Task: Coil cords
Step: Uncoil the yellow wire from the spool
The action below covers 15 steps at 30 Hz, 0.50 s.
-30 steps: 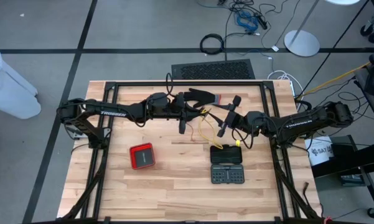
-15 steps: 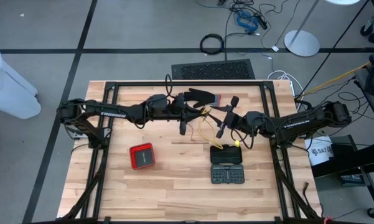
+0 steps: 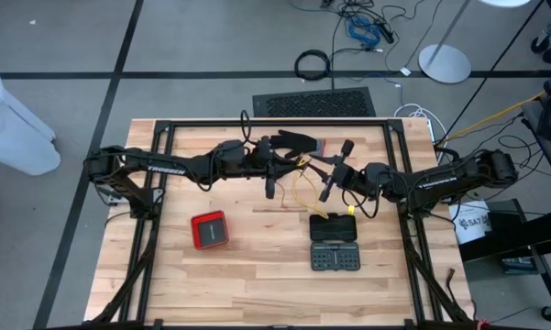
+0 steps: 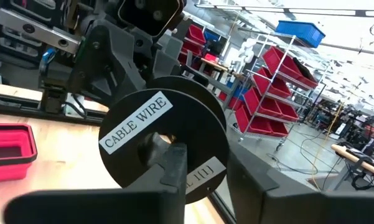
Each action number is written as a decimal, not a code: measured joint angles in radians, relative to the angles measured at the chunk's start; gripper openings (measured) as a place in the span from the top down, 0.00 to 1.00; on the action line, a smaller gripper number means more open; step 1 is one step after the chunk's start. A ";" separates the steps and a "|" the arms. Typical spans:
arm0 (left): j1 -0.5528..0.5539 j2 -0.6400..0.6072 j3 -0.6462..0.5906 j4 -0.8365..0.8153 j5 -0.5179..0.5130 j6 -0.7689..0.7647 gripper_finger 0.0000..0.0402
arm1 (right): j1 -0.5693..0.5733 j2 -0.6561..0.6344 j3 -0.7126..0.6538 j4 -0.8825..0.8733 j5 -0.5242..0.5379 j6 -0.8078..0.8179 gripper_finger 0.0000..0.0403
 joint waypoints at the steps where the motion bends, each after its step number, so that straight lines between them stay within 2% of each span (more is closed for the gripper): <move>1: 0.000 0.000 0.000 0.000 0.000 0.001 0.88 | 0.000 0.000 0.000 0.000 0.000 -0.003 0.84; 8: 0.000 0.000 0.000 -0.017 0.006 0.000 0.85 | 0.000 0.000 0.000 -0.007 0.000 -0.016 0.84; 15: -0.001 0.000 0.000 -0.017 0.031 -0.006 0.67 | 0.000 -0.002 0.000 -0.021 0.001 -0.027 0.84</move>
